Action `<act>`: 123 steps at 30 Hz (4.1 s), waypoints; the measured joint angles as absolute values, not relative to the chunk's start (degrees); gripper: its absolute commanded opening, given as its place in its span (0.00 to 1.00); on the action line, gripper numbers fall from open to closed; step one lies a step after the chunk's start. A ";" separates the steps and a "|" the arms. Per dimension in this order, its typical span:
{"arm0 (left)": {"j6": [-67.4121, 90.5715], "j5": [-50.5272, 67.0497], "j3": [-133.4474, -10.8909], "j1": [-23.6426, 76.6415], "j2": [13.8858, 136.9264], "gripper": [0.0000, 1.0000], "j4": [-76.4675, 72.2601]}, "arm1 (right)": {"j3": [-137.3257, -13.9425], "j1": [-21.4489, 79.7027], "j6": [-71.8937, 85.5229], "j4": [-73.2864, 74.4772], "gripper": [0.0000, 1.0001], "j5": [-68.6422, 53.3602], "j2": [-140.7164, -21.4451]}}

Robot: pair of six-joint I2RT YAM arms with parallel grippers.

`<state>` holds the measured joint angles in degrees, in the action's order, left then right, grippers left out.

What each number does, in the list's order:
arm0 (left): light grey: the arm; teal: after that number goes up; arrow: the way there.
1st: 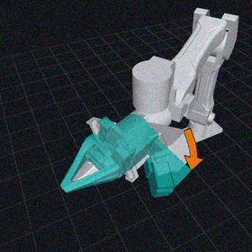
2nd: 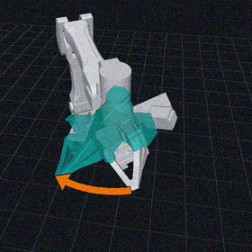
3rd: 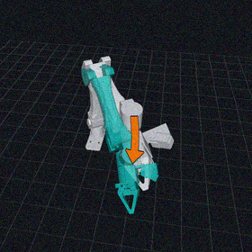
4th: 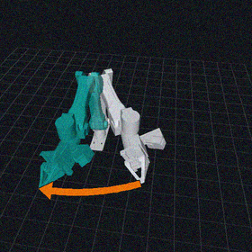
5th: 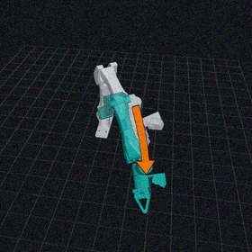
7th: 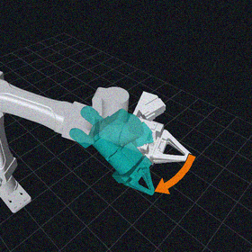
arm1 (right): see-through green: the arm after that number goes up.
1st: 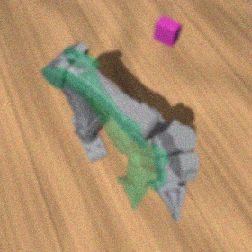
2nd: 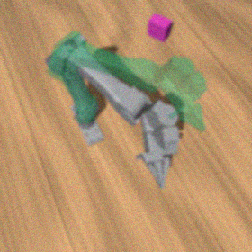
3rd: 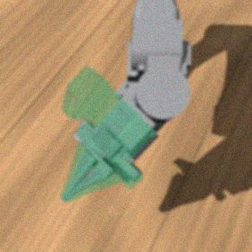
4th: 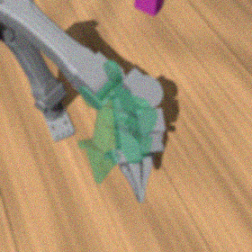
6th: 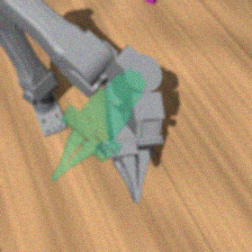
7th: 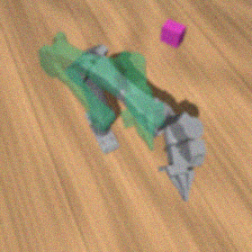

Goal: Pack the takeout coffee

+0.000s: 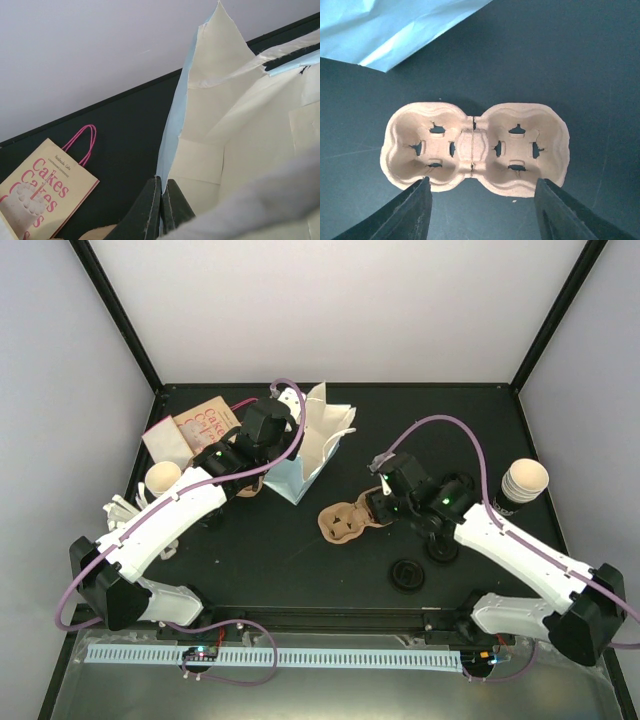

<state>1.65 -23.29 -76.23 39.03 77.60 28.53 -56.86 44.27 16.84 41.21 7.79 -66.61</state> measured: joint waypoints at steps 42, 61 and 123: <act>1.65 -23.14 -76.23 39.03 77.62 0.02 28.56 | -57.93 44.27 17.98 31.75 0.21 6.13 -94.35; 1.63 -22.46 -76.23 39.03 77.62 0.02 28.58 | -61.14 44.27 17.17 45.98 0.26 9.34 -60.95; 0.58 8.93 -76.23 39.90 75.57 0.02 26.74 | -74.39 44.27 21.04 30.79 0.26 -16.21 -54.63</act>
